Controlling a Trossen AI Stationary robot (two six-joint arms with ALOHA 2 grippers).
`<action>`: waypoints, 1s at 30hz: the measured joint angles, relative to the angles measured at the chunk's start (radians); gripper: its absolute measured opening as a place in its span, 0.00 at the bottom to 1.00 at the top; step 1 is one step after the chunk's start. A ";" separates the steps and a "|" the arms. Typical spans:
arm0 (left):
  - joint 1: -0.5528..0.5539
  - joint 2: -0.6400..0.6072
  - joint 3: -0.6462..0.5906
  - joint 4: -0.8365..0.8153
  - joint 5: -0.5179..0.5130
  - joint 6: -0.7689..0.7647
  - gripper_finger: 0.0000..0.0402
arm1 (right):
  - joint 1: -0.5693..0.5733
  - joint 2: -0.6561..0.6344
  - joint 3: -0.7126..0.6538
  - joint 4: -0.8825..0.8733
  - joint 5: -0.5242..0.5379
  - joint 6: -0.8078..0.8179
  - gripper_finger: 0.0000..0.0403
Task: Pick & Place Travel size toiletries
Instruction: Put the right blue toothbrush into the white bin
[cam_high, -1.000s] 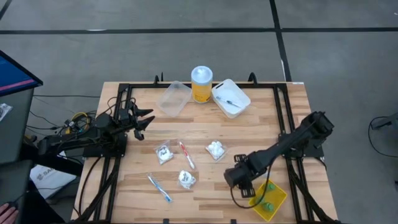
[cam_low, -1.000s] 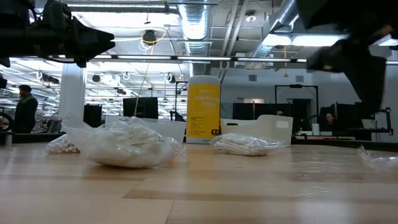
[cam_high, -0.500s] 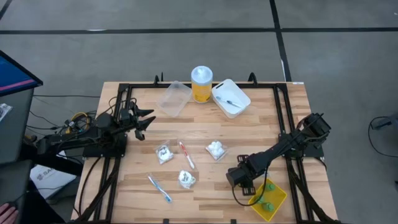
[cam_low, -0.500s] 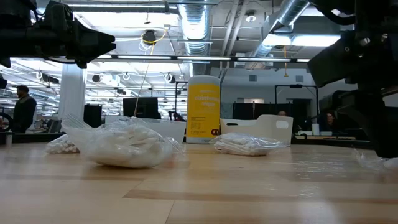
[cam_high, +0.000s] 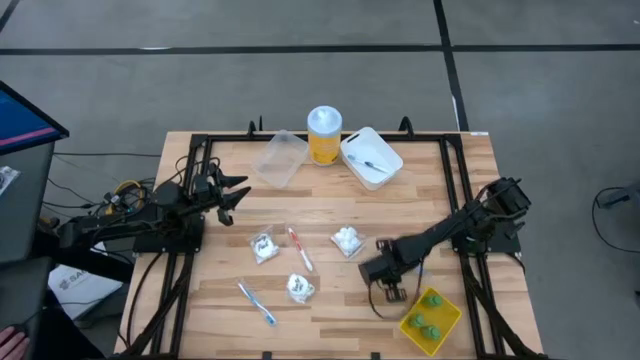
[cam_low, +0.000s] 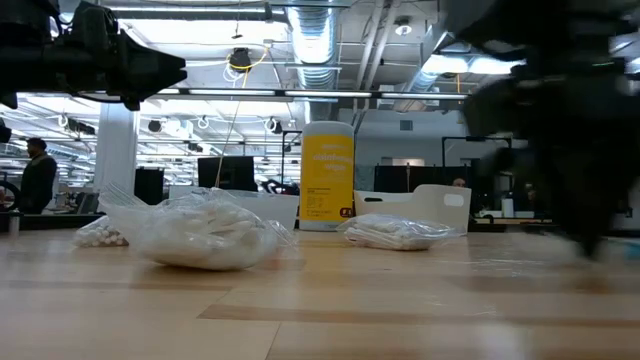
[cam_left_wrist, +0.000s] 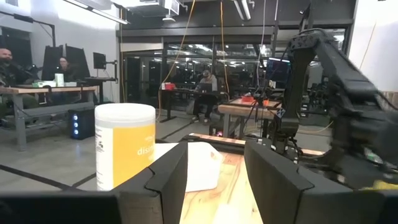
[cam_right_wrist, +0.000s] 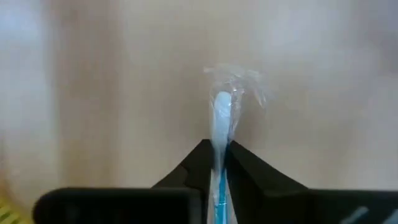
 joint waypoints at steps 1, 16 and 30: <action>0.000 0.000 0.000 0.001 0.000 0.000 0.38 | -0.017 -0.019 0.000 -0.004 0.007 -0.012 0.11; 0.000 0.001 0.000 0.010 0.004 0.000 0.38 | -0.307 -0.338 0.157 -0.041 -0.011 -0.048 0.07; 0.000 0.001 0.000 0.019 0.002 0.000 0.38 | -0.794 -0.331 0.503 -0.094 0.049 -0.309 0.05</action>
